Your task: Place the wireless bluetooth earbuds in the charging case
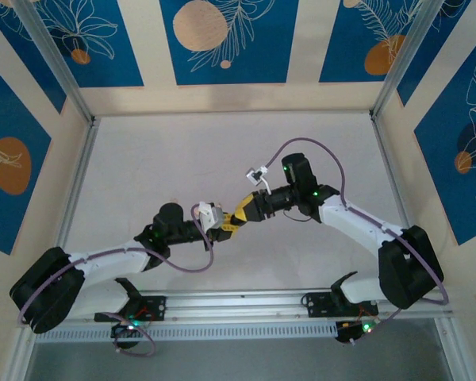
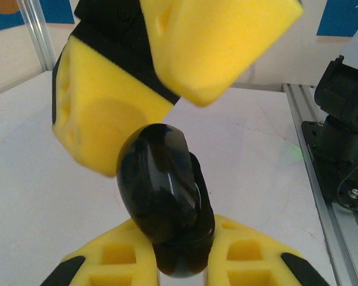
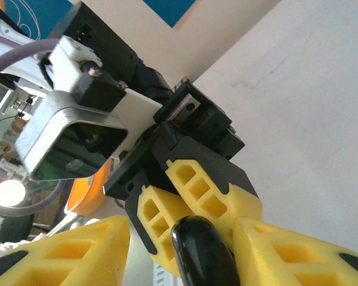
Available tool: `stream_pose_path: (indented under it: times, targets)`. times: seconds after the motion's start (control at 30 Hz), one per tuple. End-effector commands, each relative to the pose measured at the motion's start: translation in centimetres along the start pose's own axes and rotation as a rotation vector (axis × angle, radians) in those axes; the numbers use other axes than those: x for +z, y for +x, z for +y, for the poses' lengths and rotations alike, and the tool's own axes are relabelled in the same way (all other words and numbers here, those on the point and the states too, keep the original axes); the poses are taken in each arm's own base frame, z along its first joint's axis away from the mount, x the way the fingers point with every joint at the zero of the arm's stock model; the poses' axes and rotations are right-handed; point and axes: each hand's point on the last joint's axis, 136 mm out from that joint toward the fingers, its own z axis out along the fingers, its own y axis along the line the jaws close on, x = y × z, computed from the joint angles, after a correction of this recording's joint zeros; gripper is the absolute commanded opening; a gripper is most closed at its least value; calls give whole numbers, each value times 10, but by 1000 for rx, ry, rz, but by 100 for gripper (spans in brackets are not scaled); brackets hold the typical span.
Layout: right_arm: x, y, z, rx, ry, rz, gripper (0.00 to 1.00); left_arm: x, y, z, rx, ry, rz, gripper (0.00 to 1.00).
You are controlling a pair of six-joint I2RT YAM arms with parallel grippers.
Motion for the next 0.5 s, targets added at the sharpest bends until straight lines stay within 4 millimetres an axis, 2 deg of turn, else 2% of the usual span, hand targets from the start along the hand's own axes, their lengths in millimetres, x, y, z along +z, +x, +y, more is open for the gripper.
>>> stream_pose_path:
  times: [0.0, 0.2, 0.27, 0.37, 0.47]
  targets:
    - [-18, 0, 24, -63, -36, -39, 48, 2, -5, 9, 6, -54, 3, 14]
    - [-44, -3, 12, -39, 79, -132, 48, 8, 1, 14, -50, -58, 50, 14]
    - [-49, -6, 1, -18, 138, -153, 49, 9, -2, 11, -49, -34, 36, 14]
    - [-48, -7, -6, -6, 151, -138, 50, 10, -8, 1, -33, 23, 7, 15]
    - [-40, -6, -4, -9, 102, -100, 50, 11, -11, -5, -31, 63, -6, 15]
